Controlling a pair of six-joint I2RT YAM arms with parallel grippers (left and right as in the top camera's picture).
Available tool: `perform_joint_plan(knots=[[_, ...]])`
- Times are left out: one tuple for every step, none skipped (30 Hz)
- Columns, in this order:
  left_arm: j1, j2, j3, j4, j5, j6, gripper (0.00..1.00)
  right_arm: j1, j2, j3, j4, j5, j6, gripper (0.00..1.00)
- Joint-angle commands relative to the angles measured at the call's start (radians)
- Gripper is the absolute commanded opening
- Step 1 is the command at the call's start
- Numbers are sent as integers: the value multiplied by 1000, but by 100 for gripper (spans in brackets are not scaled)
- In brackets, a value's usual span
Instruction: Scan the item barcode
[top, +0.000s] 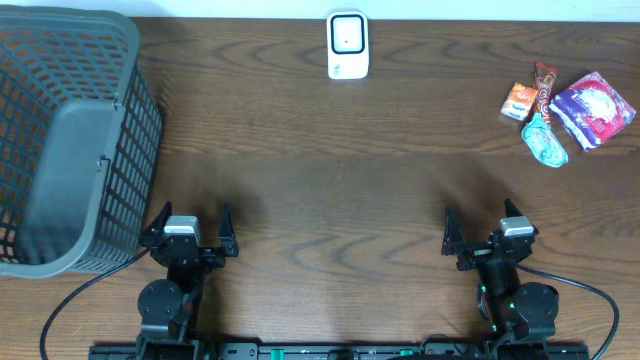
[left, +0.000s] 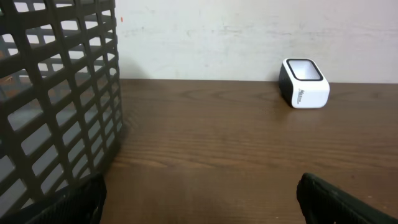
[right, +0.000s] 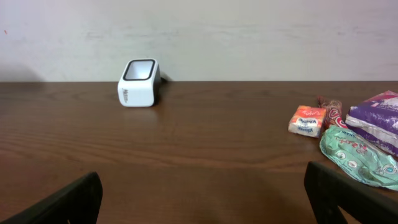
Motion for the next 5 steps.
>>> perform_joint_plan(knots=[[6,-6,-16,-43,-32,-4,98,-5,-6,-3,-3,4,-12,99],[6,-6,-16,-43,-32,-4,98,-5,-6,-3,-3,4,-12,99],[6,-6,-16,-43,-32,-4,98,-5,-6,-3,-3,4,-12,99],[6,-6,-16,-43,-32,-4,98,-5,-6,-3,-3,4,-12,99],[6,-6,-16,-43,-32,-4,98,-5,-6,-3,-3,4,-12,99]])
